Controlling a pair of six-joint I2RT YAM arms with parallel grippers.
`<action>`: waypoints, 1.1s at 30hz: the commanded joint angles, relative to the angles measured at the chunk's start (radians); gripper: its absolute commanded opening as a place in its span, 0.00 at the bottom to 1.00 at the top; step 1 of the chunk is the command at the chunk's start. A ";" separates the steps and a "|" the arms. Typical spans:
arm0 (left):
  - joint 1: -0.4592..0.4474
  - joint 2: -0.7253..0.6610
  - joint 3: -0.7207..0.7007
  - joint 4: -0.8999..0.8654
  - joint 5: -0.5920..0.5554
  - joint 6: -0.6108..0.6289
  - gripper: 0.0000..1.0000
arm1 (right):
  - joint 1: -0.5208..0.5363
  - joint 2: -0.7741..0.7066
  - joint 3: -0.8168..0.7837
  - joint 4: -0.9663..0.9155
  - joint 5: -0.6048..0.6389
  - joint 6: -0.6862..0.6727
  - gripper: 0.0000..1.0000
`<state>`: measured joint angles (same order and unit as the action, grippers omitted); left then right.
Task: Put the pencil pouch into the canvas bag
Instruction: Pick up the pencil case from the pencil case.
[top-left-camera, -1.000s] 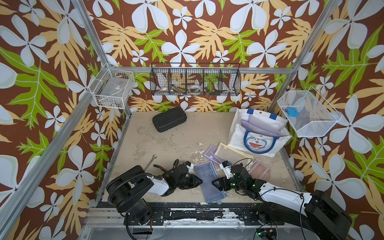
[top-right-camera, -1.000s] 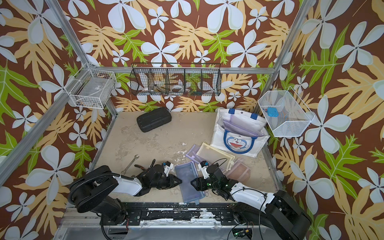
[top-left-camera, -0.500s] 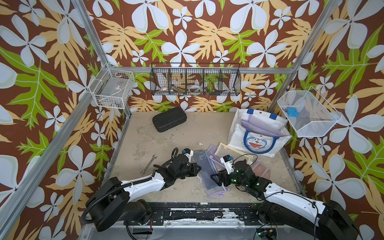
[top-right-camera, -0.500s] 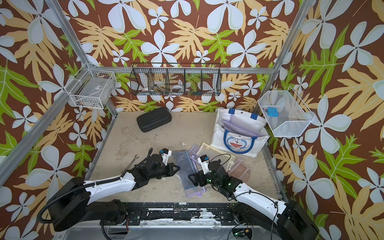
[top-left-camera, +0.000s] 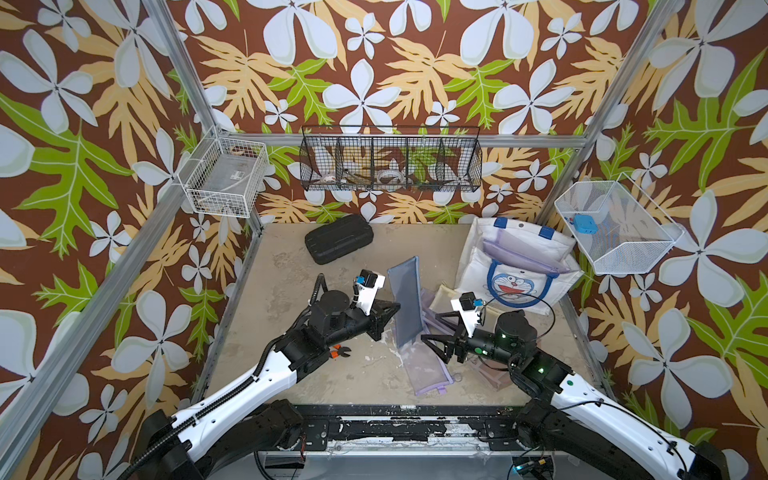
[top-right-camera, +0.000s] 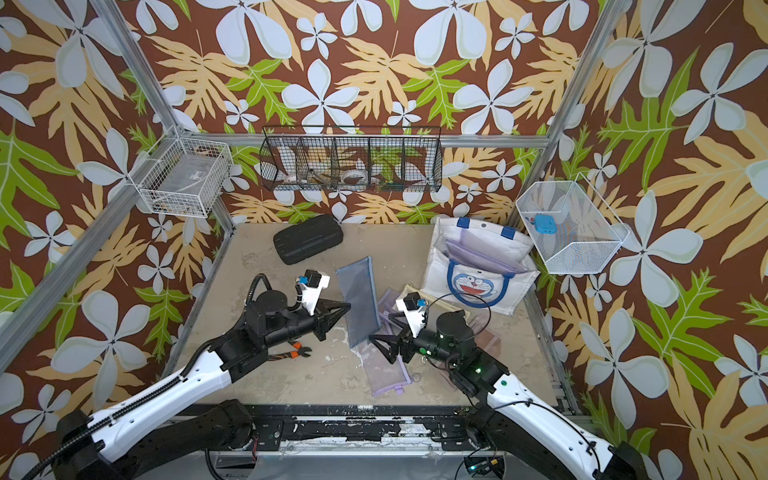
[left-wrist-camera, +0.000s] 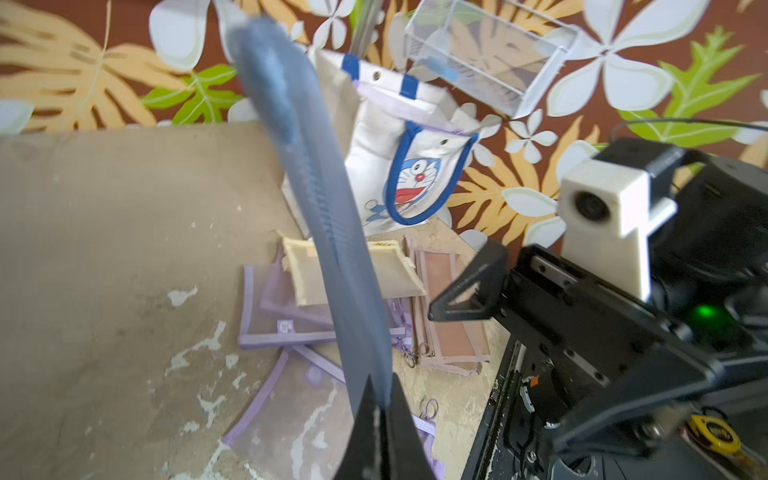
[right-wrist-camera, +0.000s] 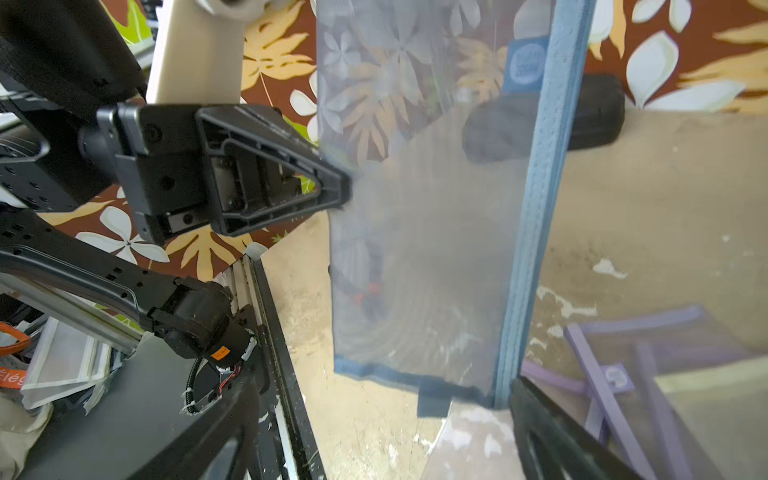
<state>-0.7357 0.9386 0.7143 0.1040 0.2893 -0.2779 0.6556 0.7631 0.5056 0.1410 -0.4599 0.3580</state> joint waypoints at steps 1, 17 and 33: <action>0.002 -0.066 -0.011 0.053 0.105 0.157 0.00 | -0.076 -0.017 0.027 0.038 -0.126 -0.057 0.91; 0.001 -0.110 0.053 0.008 0.419 0.277 0.00 | -0.134 -0.018 0.096 0.111 -0.437 -0.167 0.60; 0.002 -0.062 0.041 0.063 0.162 0.172 0.65 | -0.113 -0.030 0.187 -0.023 -0.237 -0.265 0.00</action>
<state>-0.7357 0.8772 0.7597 0.1345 0.6254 -0.0414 0.5434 0.7269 0.6563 0.1898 -0.8566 0.1440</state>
